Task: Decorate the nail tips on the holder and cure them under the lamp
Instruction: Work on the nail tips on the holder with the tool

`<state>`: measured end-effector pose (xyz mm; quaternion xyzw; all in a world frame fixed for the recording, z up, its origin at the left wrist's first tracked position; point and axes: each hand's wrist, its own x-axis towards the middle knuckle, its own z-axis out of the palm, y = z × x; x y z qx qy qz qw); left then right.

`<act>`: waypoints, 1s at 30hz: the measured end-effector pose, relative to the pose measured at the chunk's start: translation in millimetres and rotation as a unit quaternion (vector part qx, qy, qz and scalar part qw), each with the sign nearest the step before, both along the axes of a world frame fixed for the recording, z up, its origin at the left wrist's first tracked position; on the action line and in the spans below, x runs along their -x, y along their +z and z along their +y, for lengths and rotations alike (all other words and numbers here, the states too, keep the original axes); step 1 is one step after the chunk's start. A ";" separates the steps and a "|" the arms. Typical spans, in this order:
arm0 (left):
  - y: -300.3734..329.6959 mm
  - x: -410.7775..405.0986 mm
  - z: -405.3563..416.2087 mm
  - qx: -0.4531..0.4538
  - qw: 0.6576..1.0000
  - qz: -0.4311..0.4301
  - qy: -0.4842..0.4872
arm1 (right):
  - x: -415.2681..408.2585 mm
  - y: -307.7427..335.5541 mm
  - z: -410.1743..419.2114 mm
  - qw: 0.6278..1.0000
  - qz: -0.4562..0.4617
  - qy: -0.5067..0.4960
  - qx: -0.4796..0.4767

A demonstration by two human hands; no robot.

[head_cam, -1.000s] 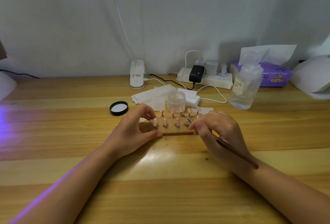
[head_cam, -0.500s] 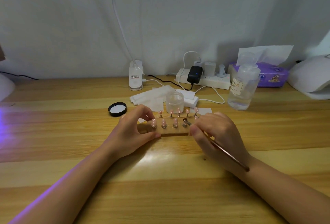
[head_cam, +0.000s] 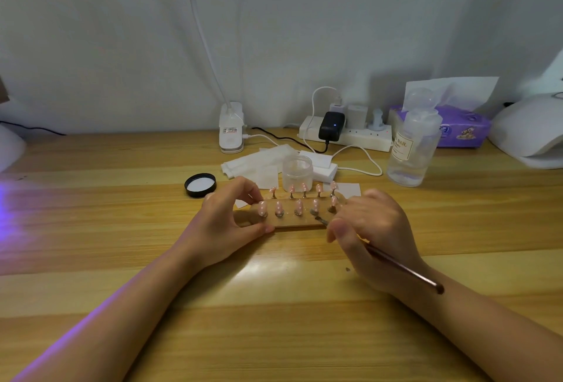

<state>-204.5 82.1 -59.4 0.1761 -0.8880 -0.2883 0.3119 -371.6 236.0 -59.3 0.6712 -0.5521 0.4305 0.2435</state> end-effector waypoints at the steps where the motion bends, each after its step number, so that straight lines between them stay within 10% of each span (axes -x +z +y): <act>1: 0.3 -0.1 0.1 0.000 1.000 -0.001 -0.001 | 0.2 0.3 0.2 1.000 -0.014 -0.005 0.001; 30: 3.1 0.3 4.0 0.015 1.000 0.009 -0.005 | -17.3 1.0 -6.9 0.996 -0.037 0.040 -0.078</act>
